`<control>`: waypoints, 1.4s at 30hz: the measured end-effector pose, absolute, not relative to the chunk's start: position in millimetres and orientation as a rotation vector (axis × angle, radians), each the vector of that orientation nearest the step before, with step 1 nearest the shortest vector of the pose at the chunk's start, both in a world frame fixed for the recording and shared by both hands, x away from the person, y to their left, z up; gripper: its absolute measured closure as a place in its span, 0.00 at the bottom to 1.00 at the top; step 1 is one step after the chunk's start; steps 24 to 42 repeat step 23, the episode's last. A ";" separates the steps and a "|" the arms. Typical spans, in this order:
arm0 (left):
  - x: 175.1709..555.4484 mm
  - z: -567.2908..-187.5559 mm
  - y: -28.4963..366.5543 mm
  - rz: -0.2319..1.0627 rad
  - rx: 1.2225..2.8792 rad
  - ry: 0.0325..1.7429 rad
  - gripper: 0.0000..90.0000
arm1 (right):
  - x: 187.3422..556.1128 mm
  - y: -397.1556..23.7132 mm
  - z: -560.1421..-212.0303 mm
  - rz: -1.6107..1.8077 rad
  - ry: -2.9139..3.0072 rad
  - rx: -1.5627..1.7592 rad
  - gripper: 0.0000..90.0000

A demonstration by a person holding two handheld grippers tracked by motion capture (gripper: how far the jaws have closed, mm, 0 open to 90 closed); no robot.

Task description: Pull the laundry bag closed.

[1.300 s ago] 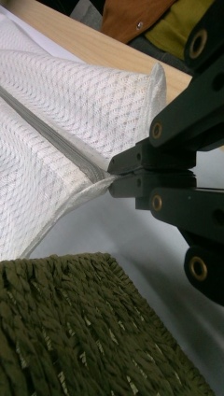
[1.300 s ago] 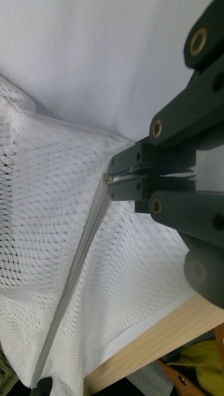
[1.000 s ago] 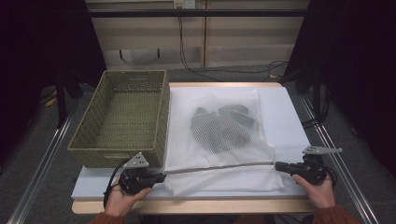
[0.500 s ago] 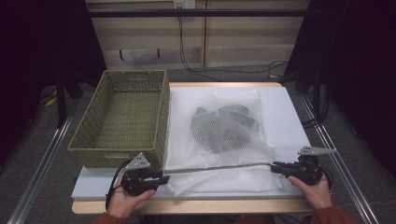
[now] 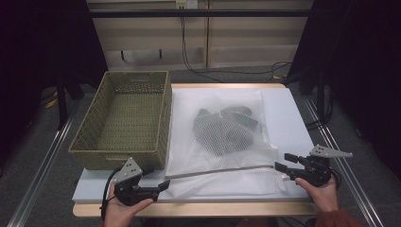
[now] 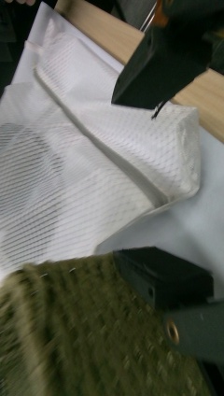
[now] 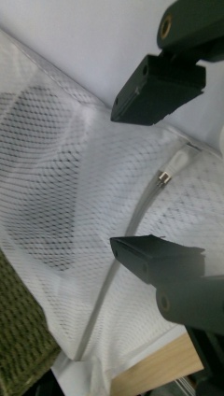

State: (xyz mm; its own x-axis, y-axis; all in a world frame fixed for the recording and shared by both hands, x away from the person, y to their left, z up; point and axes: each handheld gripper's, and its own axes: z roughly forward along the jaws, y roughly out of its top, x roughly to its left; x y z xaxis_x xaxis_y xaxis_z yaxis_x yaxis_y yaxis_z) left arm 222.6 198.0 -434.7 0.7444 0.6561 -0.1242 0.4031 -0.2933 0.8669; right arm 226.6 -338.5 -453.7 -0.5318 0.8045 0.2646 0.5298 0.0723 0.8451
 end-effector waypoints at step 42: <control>219.9 -436.4 220.6 0.449 1.854 0.896 0.21 | 205.7 -350.7 -452.9 1.516 1.939 1.326 0.37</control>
